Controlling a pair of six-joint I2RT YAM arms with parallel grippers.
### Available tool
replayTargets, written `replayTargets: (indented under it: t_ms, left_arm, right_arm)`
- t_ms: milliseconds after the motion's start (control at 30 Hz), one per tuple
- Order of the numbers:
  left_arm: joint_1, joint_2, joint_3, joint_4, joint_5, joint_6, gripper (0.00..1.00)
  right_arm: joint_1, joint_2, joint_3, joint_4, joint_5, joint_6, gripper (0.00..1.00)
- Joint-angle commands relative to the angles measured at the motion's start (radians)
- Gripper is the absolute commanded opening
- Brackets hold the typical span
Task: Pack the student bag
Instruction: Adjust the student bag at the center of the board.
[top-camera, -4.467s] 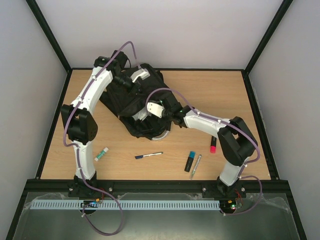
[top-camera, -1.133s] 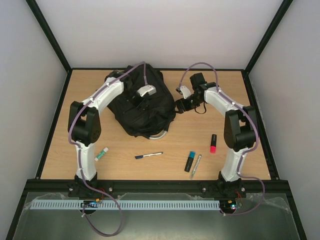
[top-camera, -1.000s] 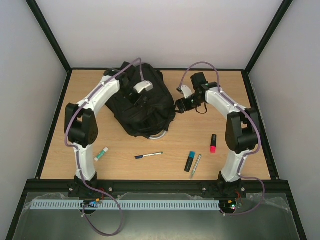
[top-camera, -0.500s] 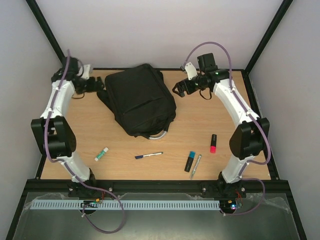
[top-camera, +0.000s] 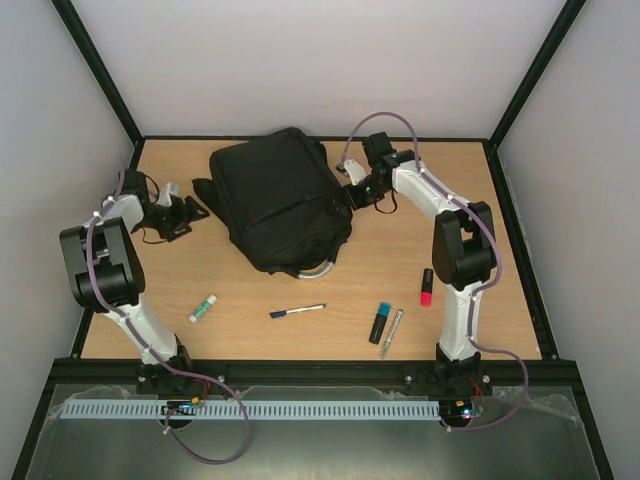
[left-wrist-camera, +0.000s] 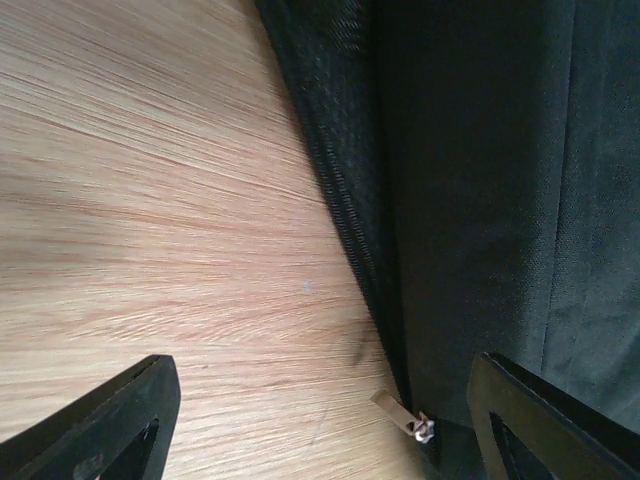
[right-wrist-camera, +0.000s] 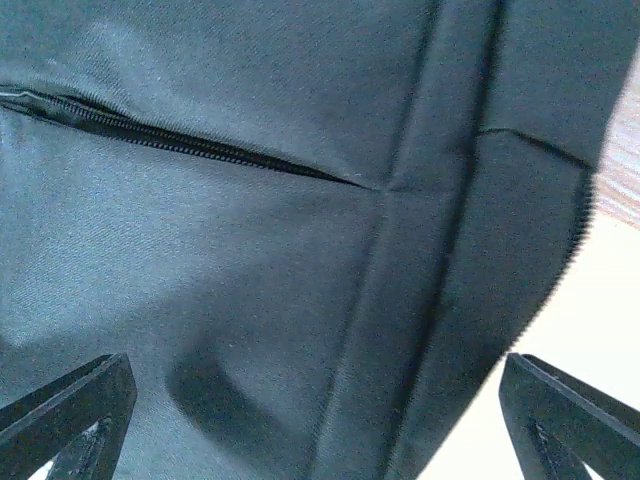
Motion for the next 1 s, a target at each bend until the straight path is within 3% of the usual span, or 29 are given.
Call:
replayTargets:
  t_ms: [0, 367, 667, 967]
  left_arm:
    - [-0.042, 0.031, -0.037, 0.138, 0.114, -0.064, 0.81]
    - [-0.259, 0.163, 0.127, 0.137, 0.075, 0.02, 0.67]
    - [-0.463, 0.257, 0.279, 0.091, 0.05, 0.081, 0.63]
    - [-0.459, 0.187, 0.339, 0.026, -0.01, 0.122, 0.64]
  right_arm:
    - [0.024, 0.019, -0.009, -0.025, -0.047, 0.016, 1.0]
    - [0.061, -0.064, -0.212, 0.014, -0.016, 0.051, 0.86]
    - [0.047, -0.189, -0.314, 0.005, 0.087, 0.047, 0.79]
    - [-0.04, -0.316, -0.221, -0.039, 0.173, -0.004, 0.85]
